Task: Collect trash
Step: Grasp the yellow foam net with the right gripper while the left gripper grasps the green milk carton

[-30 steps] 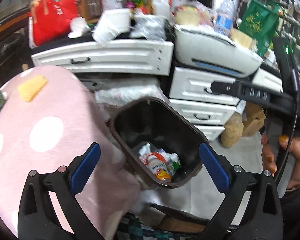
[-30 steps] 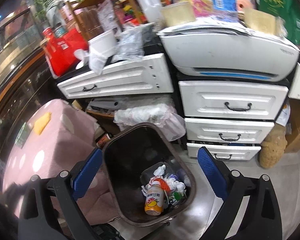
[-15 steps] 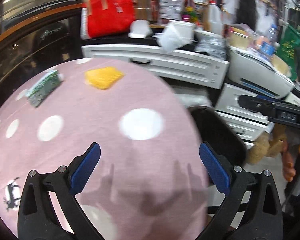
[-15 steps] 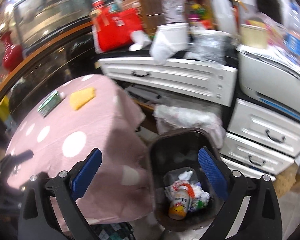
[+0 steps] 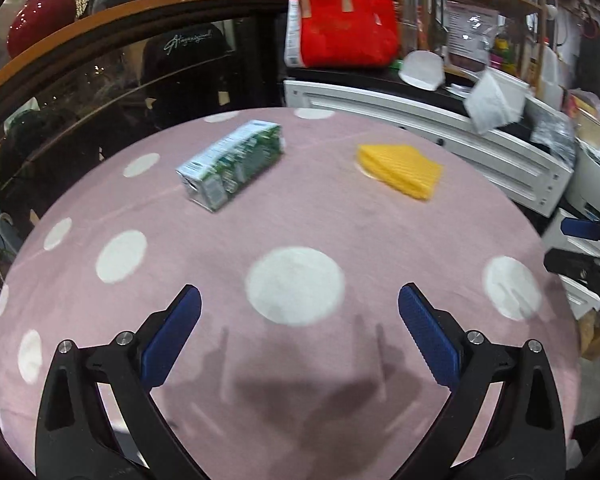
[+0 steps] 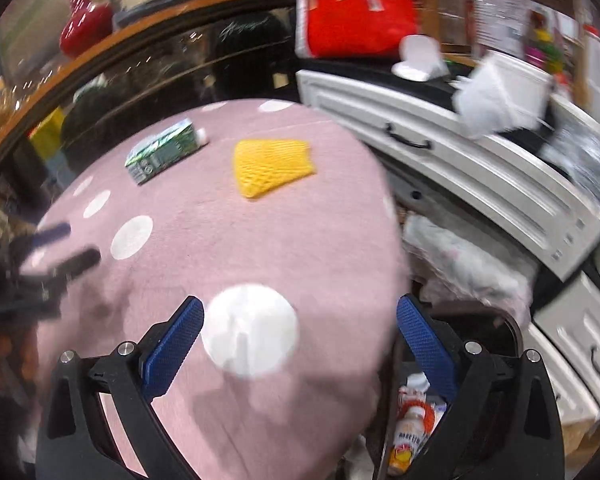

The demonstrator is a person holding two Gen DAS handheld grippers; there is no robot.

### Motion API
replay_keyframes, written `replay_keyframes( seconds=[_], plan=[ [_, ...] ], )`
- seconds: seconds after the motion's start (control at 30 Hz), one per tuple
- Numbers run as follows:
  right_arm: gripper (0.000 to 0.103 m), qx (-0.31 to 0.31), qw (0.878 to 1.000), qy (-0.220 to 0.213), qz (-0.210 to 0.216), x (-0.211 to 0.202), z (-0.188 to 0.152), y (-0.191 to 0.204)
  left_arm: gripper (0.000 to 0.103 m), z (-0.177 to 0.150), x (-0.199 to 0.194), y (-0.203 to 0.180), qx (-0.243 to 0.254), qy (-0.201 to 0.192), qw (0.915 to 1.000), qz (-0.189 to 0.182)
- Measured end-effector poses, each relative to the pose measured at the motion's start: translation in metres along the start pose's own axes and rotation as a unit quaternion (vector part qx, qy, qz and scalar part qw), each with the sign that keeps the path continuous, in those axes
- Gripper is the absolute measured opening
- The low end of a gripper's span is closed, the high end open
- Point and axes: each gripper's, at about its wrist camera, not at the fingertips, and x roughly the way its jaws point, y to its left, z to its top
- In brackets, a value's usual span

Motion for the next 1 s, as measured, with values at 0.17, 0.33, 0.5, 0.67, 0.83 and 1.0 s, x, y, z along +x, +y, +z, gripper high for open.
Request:
replay_keyframes(
  seconds=[0.17, 0.33, 0.5, 0.67, 0.83, 1.0],
  plan=[
    [0.096, -0.060, 0.998, 0.015, -0.003, 0.035, 0.026, 0.023, 0.097, 0.033, 0.031, 0.034, 0.035, -0.004, 0.9993, 0.015],
    [0.095, -0.085, 0.996, 0.014, 0.005, 0.062, 0.060, 0.034, 0.097, 0.074, 0.071, 0.053, 0.065, 0.007, 0.9978, 0.016],
    [0.090, -0.074, 0.997, 0.028, 0.018, 0.093, 0.089, 0.034, 0.097, 0.097, 0.110, 0.071, 0.062, 0.023, 0.9972, 0.036],
    [0.071, -0.083, 0.996, 0.042, 0.010, 0.114, 0.097, 0.039, 0.097, 0.107, 0.134, 0.069, 0.065, 0.044, 0.9968, 0.012],
    [0.043, -0.109, 0.993, 0.028, -0.018, 0.116, 0.095, 0.043, 0.076, 0.107, 0.145, 0.065, 0.060, 0.057, 0.9964, 0.014],
    [0.024, -0.086, 0.996, 0.017, -0.009, 0.106, 0.095, 0.033, 0.057, 0.107, 0.139, 0.064, 0.055, 0.047, 0.9968, 0.033]
  ],
)
